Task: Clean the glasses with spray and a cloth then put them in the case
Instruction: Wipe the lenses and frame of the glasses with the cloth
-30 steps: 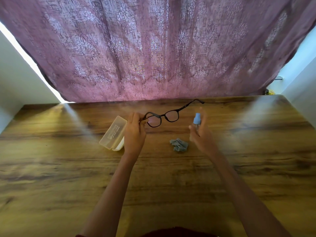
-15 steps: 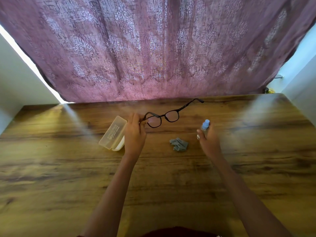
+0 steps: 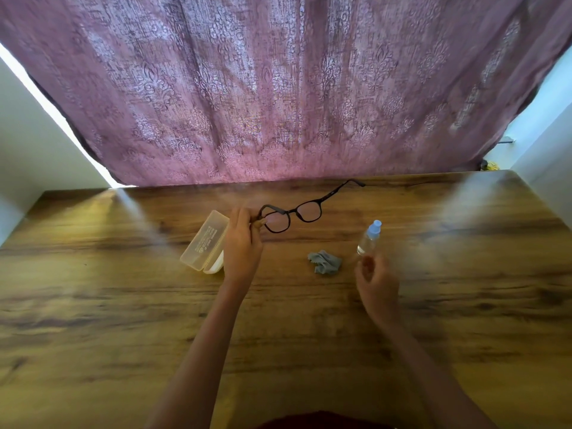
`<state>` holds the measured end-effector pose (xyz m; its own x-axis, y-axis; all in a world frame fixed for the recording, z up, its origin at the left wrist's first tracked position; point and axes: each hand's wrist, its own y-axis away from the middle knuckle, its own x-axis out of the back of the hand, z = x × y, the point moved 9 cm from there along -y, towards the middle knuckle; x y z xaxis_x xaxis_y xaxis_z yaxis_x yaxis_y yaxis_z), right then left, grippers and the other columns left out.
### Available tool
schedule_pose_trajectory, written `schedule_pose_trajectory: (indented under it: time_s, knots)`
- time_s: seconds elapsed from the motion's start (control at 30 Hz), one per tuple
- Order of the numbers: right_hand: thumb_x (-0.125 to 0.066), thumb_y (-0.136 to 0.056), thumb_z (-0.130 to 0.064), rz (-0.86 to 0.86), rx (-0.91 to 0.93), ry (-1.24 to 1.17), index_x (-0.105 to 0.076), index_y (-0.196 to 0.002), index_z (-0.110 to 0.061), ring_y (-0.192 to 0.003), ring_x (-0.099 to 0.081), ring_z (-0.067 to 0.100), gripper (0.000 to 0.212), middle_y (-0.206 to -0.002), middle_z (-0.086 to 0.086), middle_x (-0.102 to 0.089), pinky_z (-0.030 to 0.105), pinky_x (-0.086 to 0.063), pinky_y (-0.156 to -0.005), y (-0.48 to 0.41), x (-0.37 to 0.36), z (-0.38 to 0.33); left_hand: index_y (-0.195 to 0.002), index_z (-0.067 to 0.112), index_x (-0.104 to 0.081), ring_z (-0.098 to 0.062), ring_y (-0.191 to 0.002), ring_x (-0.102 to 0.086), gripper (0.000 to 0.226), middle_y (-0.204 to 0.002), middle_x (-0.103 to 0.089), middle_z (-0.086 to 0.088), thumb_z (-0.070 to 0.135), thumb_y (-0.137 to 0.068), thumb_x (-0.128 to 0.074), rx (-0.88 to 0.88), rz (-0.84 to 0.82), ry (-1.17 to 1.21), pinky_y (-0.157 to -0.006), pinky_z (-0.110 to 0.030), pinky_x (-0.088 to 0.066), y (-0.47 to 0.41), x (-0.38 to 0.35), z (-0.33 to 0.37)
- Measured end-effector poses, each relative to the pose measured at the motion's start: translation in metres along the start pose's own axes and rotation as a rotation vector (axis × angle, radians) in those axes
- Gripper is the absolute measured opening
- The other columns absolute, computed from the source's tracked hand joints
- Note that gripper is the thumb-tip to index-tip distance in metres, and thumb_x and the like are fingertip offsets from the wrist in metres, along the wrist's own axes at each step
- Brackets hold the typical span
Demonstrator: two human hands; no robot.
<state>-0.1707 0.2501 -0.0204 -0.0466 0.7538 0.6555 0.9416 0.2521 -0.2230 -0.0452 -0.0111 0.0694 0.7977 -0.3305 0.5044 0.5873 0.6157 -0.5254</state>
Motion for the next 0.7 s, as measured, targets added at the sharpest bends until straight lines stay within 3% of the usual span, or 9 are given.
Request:
schedule_pose_trajectory:
  time_s: [0.17, 0.33, 0.47, 0.57, 0.7]
  knots:
    - [-0.065, -0.088, -0.026, -0.232, 0.079, 0.078, -0.057, -0.122, -0.009, -0.096, -0.049, 0.014, 0.039, -0.112, 0.006, -0.052, 0.03, -0.047, -0.084, 0.001, -0.035, -0.012, -0.092, 0.004, -0.055, 0.002, -0.078, -0.039, 0.008, -0.092, -0.052, 0.001, -0.003, -0.089, -0.053, -0.003, -0.003, 0.01, -0.067, -0.001, -0.034, 0.001, 0.0, 0.002]
    - [-0.07, -0.084, -0.018, -0.192, 0.116, 0.063, -0.067, -0.094, -0.009, -0.087, -0.053, 0.012, 0.014, -0.097, 0.002, -0.061, 0.031, -0.05, -0.084, -0.009, -0.033, -0.026, -0.093, 0.005, -0.054, 0.002, -0.077, -0.039, 0.01, -0.093, -0.049, 0.003, -0.003, -0.089, -0.051, 0.003, 0.008, 0.015, -0.065, -0.001, -0.034, 0.001, 0.003, 0.001]
    - [-0.074, -0.08, -0.022, -0.165, 0.186, 0.007, -0.067, -0.089, -0.01, -0.084, -0.055, 0.011, 0.017, -0.095, -0.001, -0.059, 0.024, -0.05, -0.076, -0.008, -0.025, -0.052, -0.092, 0.006, -0.054, 0.002, -0.077, -0.039, 0.01, -0.093, -0.048, 0.005, -0.003, -0.089, -0.052, 0.014, 0.018, 0.023, -0.065, -0.001, -0.034, 0.001, 0.004, 0.001]
    - [-0.072, -0.078, -0.027, -0.211, 0.065, -0.271, -0.065, -0.085, -0.019, -0.082, -0.062, 0.008, 0.013, -0.094, -0.005, -0.063, 0.021, -0.054, -0.071, -0.007, -0.022, -0.066, -0.089, 0.006, -0.053, 0.002, -0.074, -0.037, 0.008, -0.09, -0.05, 0.002, -0.003, -0.089, -0.053, 0.001, 0.018, 0.018, -0.066, -0.004, -0.035, 0.002, 0.003, 0.005]
    - [-0.071, -0.08, -0.02, -0.397, -0.356, -0.91, -0.065, -0.095, -0.009, -0.096, -0.068, 0.023, 0.02, -0.1, 0.008, -0.071, 0.036, -0.055, -0.088, 0.002, -0.046, -0.076, -0.087, 0.005, -0.052, -0.001, -0.074, -0.037, 0.008, -0.089, -0.05, 0.0, -0.003, -0.089, -0.052, 0.02, 0.003, 0.002, -0.063, -0.012, -0.03, 0.005, -0.002, 0.007]
